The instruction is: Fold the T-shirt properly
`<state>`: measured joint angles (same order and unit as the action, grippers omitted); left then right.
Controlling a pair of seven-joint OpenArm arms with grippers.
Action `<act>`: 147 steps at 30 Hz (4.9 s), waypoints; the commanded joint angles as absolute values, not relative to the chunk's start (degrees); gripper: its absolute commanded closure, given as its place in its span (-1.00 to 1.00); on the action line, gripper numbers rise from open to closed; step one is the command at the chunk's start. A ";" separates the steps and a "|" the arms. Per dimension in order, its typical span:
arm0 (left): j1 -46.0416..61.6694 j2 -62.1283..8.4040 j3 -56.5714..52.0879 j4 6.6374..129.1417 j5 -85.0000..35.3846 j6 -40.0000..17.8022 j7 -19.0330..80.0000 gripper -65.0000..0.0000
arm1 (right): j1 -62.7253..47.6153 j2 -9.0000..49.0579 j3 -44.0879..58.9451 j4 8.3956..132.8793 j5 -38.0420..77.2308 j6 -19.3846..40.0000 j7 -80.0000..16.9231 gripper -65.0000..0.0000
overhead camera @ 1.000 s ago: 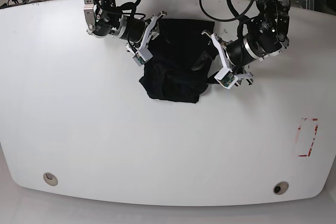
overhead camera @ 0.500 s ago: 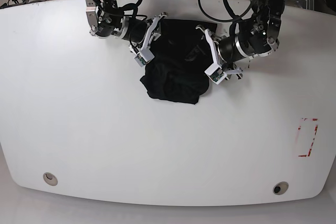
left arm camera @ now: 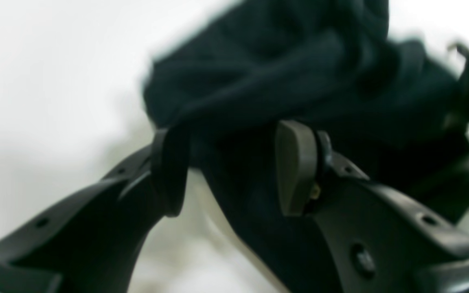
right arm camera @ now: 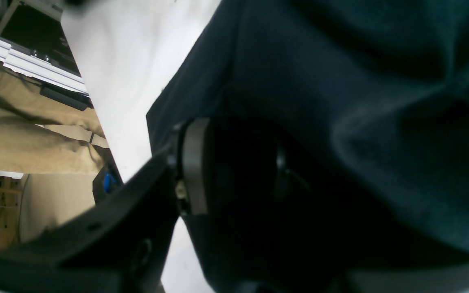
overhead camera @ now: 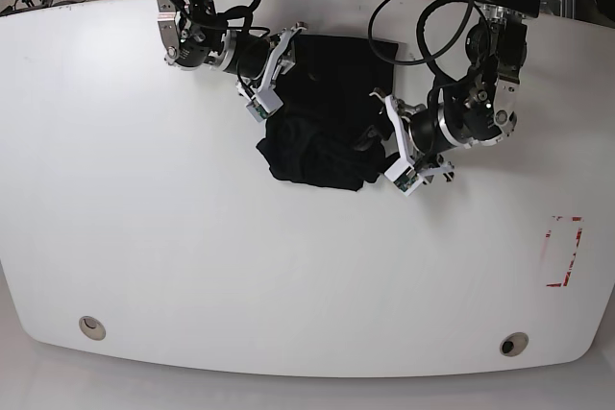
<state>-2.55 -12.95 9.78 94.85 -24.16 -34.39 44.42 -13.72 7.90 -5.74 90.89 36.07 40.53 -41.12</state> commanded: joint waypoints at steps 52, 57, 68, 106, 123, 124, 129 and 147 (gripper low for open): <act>2.77 -13.05 8.22 102.11 -14.46 -40.00 52.79 0.06 | -13.85 8.13 -5.85 91.12 33.89 40.00 -43.38 0.42; -1.71 -10.42 8.57 97.01 -11.21 -40.00 51.38 0.06 | -14.02 8.13 -5.93 91.12 33.89 40.00 -43.38 0.42; -9.63 -3.38 8.48 92.35 -4.09 -40.00 44.26 0.06 | -14.11 8.13 -5.93 91.12 33.89 40.00 -43.30 0.42; -0.75 -4.97 2.59 104.66 -0.57 -27.12 30.37 0.05 | -14.46 7.78 -5.93 93.49 29.76 40.00 -43.30 0.42; 10.24 -1.98 2.95 108.97 -0.57 -40.00 35.03 0.06 | -14.46 7.78 -5.85 93.32 29.58 40.00 -43.30 0.42; 9.45 -1.01 2.95 108.00 -0.57 -40.00 34.95 0.06 | -14.46 7.78 -5.85 93.32 29.58 40.00 -43.30 0.42; 3.91 1.89 2.33 100.53 -0.13 -40.00 34.86 0.06 | -14.46 7.78 -5.85 93.49 29.58 40.00 -43.30 0.42; -10.42 2.07 -7.08 72.75 -0.48 -24.84 19.38 0.04 | -14.81 7.96 -5.85 94.64 29.58 40.00 -43.30 0.42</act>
